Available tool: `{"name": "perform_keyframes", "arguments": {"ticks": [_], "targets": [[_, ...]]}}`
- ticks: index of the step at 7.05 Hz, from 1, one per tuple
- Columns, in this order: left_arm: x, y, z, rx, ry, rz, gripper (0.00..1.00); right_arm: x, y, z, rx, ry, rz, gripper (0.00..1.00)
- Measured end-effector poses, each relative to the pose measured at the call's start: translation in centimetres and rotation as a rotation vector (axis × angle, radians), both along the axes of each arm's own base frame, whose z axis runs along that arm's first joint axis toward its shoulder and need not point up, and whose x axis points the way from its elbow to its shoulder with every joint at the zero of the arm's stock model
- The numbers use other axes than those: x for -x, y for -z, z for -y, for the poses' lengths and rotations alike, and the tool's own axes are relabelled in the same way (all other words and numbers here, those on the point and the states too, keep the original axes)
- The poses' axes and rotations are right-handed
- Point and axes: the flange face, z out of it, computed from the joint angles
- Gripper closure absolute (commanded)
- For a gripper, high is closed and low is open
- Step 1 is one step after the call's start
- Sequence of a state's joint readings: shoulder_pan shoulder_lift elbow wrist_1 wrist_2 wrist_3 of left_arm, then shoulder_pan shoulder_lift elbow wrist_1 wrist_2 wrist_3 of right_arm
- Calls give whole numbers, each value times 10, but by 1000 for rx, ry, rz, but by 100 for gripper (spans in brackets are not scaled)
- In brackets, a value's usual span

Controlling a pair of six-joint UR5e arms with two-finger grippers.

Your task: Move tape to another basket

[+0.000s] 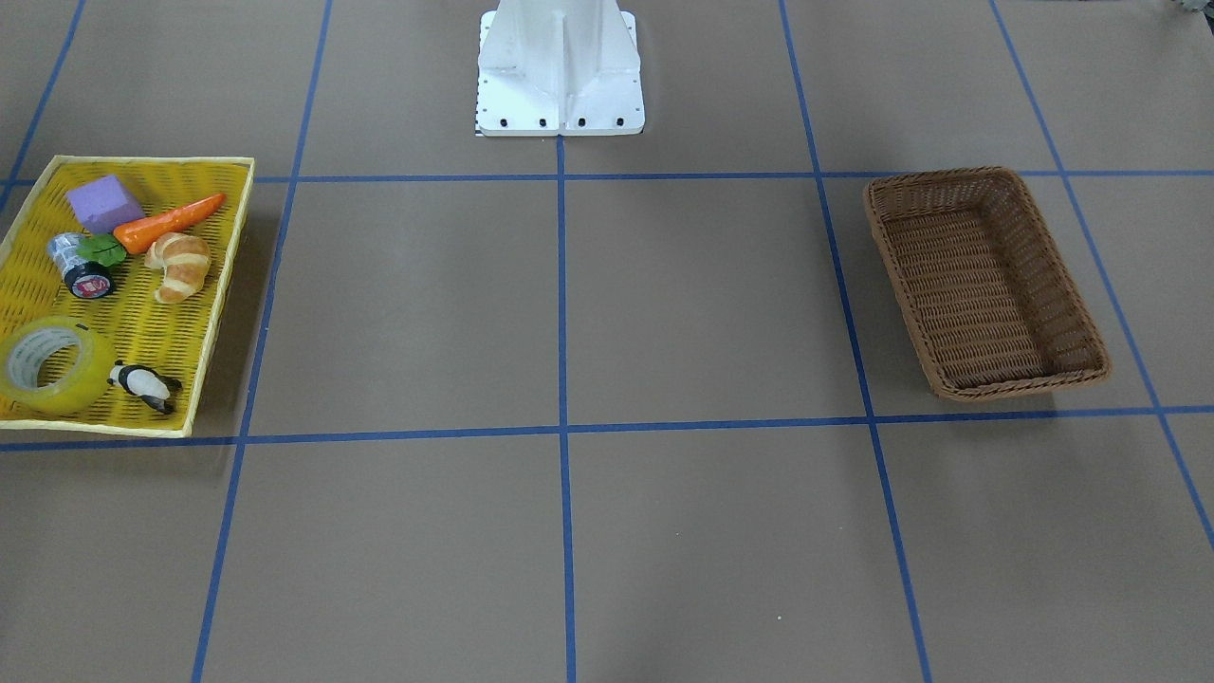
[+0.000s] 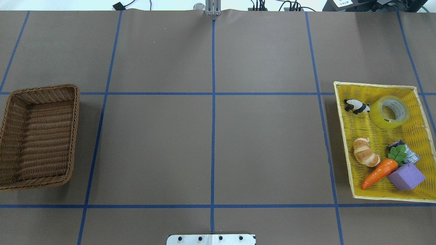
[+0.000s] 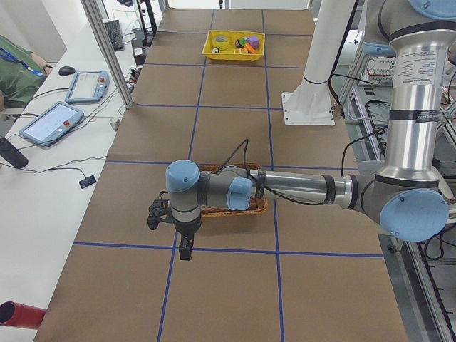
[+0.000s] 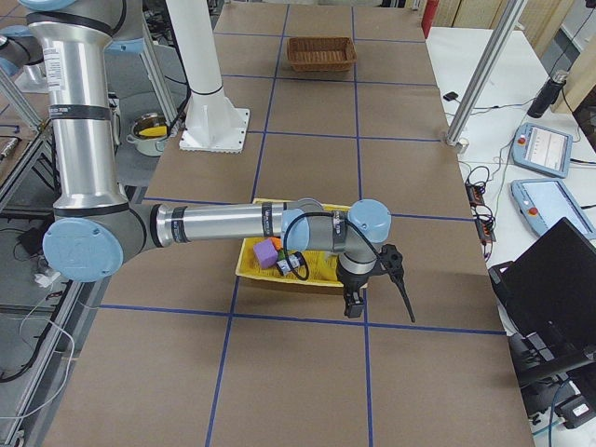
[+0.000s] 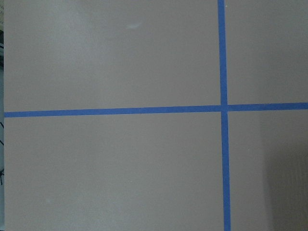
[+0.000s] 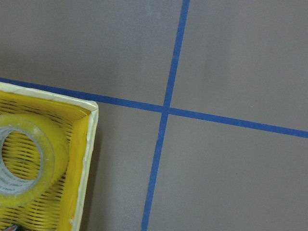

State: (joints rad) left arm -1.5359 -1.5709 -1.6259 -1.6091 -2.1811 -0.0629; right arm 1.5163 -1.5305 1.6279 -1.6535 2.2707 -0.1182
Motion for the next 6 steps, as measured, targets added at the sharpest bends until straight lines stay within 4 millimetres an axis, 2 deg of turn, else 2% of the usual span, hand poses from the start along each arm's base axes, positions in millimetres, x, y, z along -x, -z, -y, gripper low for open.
{"name": "perform_keyframes", "arguments": {"ticks": [2,6], "targets": [[0,0,0,-1,0,-2,1,0,1,-7,-3,0,4,0],[0,0,1,-4,-1,-3,1,0,2,-8,-7,1,6,0]]}}
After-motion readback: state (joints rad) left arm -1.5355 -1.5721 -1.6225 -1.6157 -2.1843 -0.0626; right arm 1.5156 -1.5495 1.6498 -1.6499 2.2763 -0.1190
